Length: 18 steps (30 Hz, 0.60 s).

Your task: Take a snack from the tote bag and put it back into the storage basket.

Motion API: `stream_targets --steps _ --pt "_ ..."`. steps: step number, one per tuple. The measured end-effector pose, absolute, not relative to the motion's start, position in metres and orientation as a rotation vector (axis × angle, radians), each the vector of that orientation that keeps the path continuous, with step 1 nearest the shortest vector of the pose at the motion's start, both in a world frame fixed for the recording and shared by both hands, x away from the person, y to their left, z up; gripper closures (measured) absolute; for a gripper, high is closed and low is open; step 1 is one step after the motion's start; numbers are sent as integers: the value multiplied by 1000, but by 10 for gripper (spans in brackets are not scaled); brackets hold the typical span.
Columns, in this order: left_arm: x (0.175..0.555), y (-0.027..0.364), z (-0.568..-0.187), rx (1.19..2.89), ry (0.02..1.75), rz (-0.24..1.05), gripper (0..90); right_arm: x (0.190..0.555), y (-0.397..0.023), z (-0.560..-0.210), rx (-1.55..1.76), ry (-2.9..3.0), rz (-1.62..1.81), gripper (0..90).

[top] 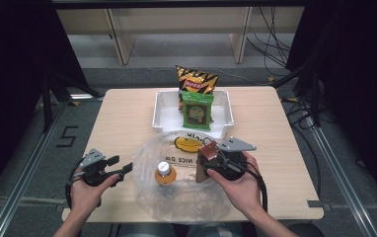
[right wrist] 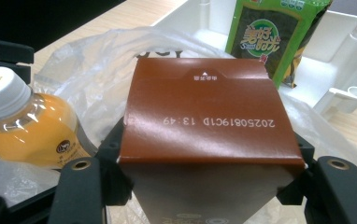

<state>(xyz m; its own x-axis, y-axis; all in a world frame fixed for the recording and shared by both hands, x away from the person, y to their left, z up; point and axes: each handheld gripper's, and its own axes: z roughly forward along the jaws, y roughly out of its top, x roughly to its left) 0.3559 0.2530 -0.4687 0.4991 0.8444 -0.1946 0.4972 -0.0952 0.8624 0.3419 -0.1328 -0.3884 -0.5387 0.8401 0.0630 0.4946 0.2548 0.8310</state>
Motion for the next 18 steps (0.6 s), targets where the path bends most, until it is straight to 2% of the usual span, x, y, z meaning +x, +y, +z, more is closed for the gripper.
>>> stream_targets --steps 18 --pt "356 253 -468 1745 1137 442 332 349 -140 -362 1194 2110 1276 384"
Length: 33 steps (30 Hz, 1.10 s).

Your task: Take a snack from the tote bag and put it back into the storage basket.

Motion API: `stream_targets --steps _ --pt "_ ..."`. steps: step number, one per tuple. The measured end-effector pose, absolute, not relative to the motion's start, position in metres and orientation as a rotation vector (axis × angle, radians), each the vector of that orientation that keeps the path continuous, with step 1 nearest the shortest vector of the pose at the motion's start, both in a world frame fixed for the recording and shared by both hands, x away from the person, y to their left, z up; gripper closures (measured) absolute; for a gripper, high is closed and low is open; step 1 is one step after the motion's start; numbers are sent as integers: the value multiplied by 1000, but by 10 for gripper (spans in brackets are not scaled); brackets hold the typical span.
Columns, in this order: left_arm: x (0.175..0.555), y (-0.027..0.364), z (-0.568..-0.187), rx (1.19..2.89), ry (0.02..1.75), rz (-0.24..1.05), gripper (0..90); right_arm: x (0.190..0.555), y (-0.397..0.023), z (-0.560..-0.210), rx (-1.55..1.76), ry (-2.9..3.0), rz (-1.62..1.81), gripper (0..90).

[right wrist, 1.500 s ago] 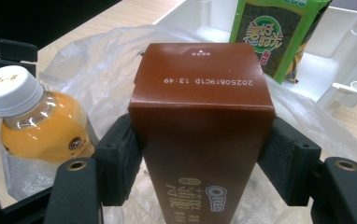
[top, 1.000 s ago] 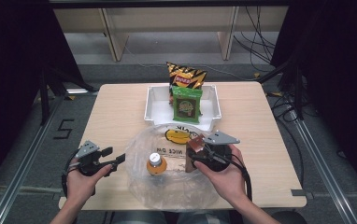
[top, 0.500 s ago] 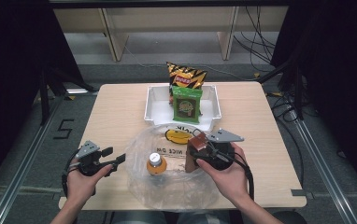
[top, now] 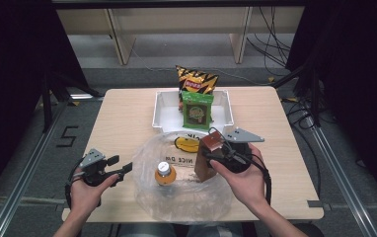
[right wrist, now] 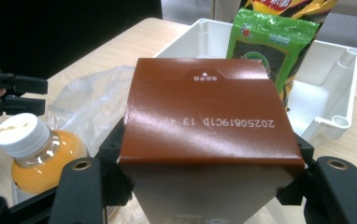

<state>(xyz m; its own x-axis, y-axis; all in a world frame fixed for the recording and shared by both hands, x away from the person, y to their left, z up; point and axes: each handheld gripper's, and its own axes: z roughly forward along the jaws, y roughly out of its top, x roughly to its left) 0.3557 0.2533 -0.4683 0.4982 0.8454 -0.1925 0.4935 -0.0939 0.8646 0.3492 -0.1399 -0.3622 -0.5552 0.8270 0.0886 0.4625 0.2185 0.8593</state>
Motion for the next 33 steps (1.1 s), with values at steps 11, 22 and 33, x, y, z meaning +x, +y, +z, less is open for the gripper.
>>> stream_targets --steps 11,22,33 --pt "356 254 -468 1745 1135 443 332 354 -143 -352 1200 2095 1297 386" --pt "356 254 -468 1745 1135 444 332 357 -147 -340 1179 2077 1318 386" --pt "356 254 -468 1746 1134 443 332 362 -147 -332 1195 2052 1352 387"
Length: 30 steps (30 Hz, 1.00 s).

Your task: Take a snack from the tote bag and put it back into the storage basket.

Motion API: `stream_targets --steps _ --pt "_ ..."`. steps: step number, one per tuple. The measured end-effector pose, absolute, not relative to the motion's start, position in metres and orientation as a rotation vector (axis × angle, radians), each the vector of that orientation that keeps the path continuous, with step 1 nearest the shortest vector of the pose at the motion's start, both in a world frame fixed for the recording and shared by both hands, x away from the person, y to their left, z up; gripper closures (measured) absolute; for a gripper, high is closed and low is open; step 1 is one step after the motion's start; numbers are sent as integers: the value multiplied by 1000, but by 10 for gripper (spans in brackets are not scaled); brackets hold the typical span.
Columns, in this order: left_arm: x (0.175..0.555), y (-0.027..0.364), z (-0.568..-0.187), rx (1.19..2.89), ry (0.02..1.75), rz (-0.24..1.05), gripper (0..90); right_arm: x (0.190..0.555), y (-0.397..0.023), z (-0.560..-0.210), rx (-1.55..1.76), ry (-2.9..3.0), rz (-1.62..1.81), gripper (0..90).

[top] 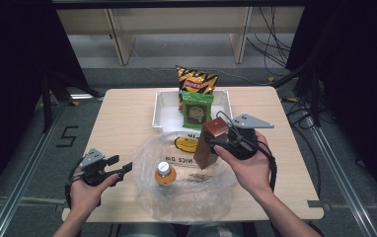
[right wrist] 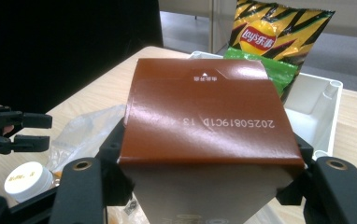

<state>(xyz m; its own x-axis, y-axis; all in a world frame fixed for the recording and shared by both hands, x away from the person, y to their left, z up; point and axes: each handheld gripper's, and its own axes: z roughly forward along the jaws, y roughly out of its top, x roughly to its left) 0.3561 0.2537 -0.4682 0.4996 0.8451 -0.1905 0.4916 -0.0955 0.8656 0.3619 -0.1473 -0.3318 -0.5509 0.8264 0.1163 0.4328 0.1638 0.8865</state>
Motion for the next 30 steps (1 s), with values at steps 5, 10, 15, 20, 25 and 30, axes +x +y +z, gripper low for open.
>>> stream_targets --steps 5,10,15,20,25,30 --pt "356 253 -468 1744 1135 443 333 364 -149 -327 1185 2036 1355 387" --pt "356 253 -468 1744 1135 442 333 366 -151 -323 1163 2028 1360 387" --pt "356 254 -468 1743 1136 442 333 366 -151 -319 1182 2020 1374 388" --pt "357 253 -469 1739 1143 437 333 369 -152 -316 1179 2011 1396 388" --pt "358 253 -468 1734 1142 440 333 371 -152 -310 1183 2007 1389 388" --pt "358 254 -470 1741 1143 437 333 373 -154 -306 1169 1994 1397 388"
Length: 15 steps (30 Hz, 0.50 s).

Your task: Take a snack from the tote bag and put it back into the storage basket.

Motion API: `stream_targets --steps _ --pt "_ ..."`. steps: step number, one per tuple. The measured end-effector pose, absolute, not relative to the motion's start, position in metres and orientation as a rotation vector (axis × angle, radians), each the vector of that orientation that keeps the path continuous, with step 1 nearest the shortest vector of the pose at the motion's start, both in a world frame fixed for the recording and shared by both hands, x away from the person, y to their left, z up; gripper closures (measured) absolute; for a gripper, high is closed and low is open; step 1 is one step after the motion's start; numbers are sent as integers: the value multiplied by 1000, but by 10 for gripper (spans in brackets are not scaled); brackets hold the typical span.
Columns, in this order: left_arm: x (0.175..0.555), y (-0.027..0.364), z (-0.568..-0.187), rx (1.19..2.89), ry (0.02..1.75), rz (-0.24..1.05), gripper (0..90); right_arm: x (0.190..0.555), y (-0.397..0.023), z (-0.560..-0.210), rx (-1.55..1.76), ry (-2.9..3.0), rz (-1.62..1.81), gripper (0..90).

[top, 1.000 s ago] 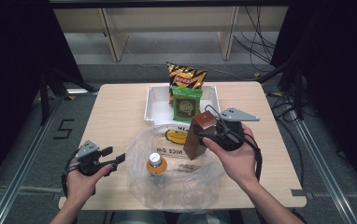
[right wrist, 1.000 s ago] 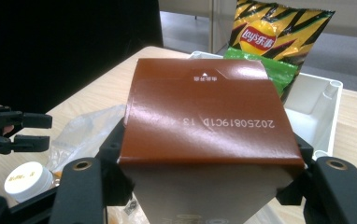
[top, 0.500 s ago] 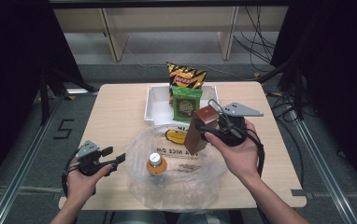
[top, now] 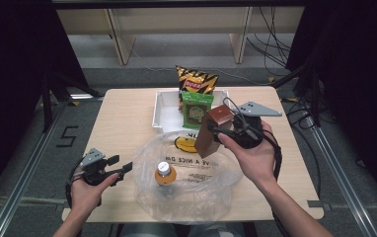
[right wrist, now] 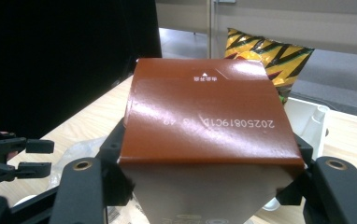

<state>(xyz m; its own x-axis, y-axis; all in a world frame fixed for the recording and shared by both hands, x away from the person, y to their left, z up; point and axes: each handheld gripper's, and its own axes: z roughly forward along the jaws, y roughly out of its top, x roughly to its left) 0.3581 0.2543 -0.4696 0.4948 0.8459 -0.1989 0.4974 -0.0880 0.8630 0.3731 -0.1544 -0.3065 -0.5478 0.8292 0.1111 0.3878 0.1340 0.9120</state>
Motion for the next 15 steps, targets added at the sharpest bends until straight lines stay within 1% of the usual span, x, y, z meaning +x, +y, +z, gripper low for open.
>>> stream_targets --steps 15 --pt "358 254 -468 1736 1145 439 333 377 -159 -296 1159 1969 1405 389"
